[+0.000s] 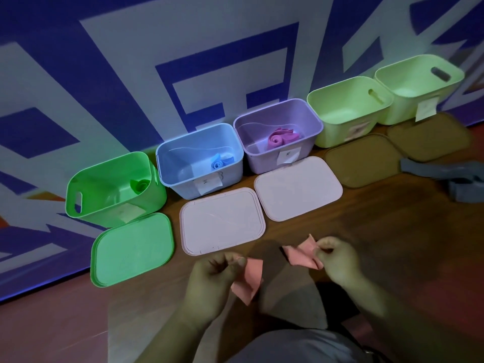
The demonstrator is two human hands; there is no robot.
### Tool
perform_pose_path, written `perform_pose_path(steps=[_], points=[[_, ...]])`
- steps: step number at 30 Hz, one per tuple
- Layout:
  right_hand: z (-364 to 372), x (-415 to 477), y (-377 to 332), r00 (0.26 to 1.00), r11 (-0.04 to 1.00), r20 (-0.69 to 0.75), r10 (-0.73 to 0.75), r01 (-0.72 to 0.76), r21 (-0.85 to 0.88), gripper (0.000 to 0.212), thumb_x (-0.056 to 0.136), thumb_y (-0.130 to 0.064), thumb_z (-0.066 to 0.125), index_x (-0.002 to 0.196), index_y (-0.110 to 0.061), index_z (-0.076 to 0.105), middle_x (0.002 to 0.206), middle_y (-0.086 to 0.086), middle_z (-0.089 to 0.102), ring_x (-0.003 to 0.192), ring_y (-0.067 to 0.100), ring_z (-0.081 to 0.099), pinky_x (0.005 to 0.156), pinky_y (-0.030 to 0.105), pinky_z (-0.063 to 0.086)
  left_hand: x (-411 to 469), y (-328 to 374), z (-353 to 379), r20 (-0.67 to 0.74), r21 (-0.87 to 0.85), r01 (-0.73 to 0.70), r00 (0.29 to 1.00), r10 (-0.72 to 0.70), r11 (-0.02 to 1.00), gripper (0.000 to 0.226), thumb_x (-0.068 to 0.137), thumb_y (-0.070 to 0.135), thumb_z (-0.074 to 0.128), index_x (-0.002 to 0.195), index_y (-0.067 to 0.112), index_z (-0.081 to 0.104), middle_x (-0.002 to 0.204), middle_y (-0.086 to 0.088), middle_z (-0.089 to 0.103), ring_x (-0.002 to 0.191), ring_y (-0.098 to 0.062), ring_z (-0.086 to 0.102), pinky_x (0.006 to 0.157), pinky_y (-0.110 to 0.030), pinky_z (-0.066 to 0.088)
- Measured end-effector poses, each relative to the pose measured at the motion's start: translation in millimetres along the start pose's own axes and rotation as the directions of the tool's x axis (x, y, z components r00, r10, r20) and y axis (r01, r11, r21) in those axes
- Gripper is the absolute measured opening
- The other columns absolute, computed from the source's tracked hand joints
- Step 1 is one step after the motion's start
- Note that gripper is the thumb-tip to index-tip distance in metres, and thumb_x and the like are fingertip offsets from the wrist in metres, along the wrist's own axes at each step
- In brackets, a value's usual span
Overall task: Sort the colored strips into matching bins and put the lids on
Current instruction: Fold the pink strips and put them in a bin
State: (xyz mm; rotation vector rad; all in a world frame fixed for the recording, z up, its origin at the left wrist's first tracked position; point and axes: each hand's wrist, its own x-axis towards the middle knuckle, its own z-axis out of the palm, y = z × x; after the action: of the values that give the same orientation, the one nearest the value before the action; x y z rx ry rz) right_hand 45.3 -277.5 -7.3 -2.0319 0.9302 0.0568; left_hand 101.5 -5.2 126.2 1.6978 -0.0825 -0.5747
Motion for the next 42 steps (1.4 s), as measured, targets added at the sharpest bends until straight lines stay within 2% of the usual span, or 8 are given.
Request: perform_pose_path(steps=[6,13,21,26,30,34,39,42], points=[[5.9,-9.9,3.7,0.988,0.979,-0.084,-0.128,0.113,-0.167,0.013,0.080,-0.009,0.073,0.092,-0.015,0.073,0.098,0.004,0.065,0.090,0.023,0.062,0.078,0.027,0.045,4.9,-1.1,3.1,0.030,0.014,0.023,0.999,-0.023,1.000,0.022,0.095,0.006,0.060,0.077,0.000,0.072,0.070,-0.023,0.070,0.065,-0.028,0.064,0.067,-0.035,0.052],[4.4,15.4,7.7,0.983,0.995,-0.156,0.100,-0.098,0.024,0.006,0.082,-0.011,0.069,0.087,-0.012,0.068,0.092,0.008,0.072,0.090,0.030,0.066,0.077,0.030,0.045,12.6,0.2,2.0,0.010,0.034,0.040,0.999,-0.040,0.999,0.018,0.094,0.009,0.063,0.081,0.000,0.072,0.073,-0.025,0.069,0.065,-0.025,0.062,0.067,-0.035,0.051],[9.3,30.6,9.1,0.987,0.993,-0.112,0.115,-0.116,0.003,0.018,0.083,-0.020,0.074,0.098,-0.009,0.075,0.096,0.009,0.075,0.091,0.030,0.067,0.081,0.032,0.048,25.1,8.6,2.8,-0.002,0.069,0.032,1.000,-0.031,0.997,0.015,0.092,0.010,0.065,0.081,0.006,0.074,0.076,-0.012,0.073,0.069,-0.017,0.064,0.068,-0.028,0.052],[7.5,28.6,-1.7,0.988,0.993,-0.093,0.121,-0.121,-0.002,0.003,0.084,-0.018,0.072,0.082,-0.018,0.075,0.089,0.004,0.076,0.081,0.025,0.066,0.072,0.030,0.047,25.5,13.5,0.5,-0.008,0.066,0.011,1.000,-0.011,0.998,0.015,0.092,0.012,0.067,0.080,0.007,0.074,0.076,-0.015,0.072,0.070,-0.017,0.063,0.069,-0.030,0.052],[-6.3,14.1,-28.3,0.998,0.997,-0.053,0.024,-0.021,0.068,0.010,0.085,-0.016,0.072,0.081,-0.025,0.074,0.086,-0.007,0.074,0.083,0.017,0.069,0.072,0.028,0.049,20.3,21.1,-2.6,-0.022,0.081,-0.013,1.000,0.015,0.997,0.014,0.091,0.012,0.068,0.079,0.009,0.074,0.077,-0.014,0.072,0.071,-0.016,0.064,0.070,-0.029,0.051],[-29.4,-16.1,-78.1,0.992,0.975,-0.040,-0.117,0.123,0.187,0.009,0.087,-0.011,0.071,0.083,-0.017,0.076,0.083,-0.008,0.074,0.072,-0.003,0.065,0.056,0.007,0.043,10.9,38.1,-5.9,-0.011,0.142,-0.076,0.997,0.078,0.987,0.012,0.089,0.013,0.070,0.080,0.017,0.077,0.080,-0.002,0.076,0.078,-0.014,0.069,0.074,-0.023,0.053],[-57.2,-56.6,-138.1,0.973,0.917,0.028,-0.230,0.207,0.341,0.008,0.082,-0.027,0.079,0.079,-0.020,0.077,0.067,-0.009,0.071,0.054,0.001,0.062,0.052,0.012,0.041,-4.0,70.9,-8.8,0.041,0.224,-0.238,0.971,0.235,0.945,0.016,0.087,0.012,0.073,0.081,0.026,0.078,0.085,0.004,0.076,0.084,-0.014,0.071,0.076,-0.020,0.052],[-73.3,-81.3,-169.0,0.952,0.889,0.096,-0.290,0.231,0.396,0.025,0.072,-0.043,0.084,0.079,-0.021,0.078,0.068,-0.007,0.071,0.057,0.005,0.061,0.054,0.019,0.045,-12.7,90.9,-11.4,0.069,0.240,-0.341,0.940,0.335,0.909,0.015,0.085,0.013,0.074,0.084,0.027,0.079,0.086,0.005,0.077,0.085,-0.018,0.072,0.077,-0.025,0.055]])
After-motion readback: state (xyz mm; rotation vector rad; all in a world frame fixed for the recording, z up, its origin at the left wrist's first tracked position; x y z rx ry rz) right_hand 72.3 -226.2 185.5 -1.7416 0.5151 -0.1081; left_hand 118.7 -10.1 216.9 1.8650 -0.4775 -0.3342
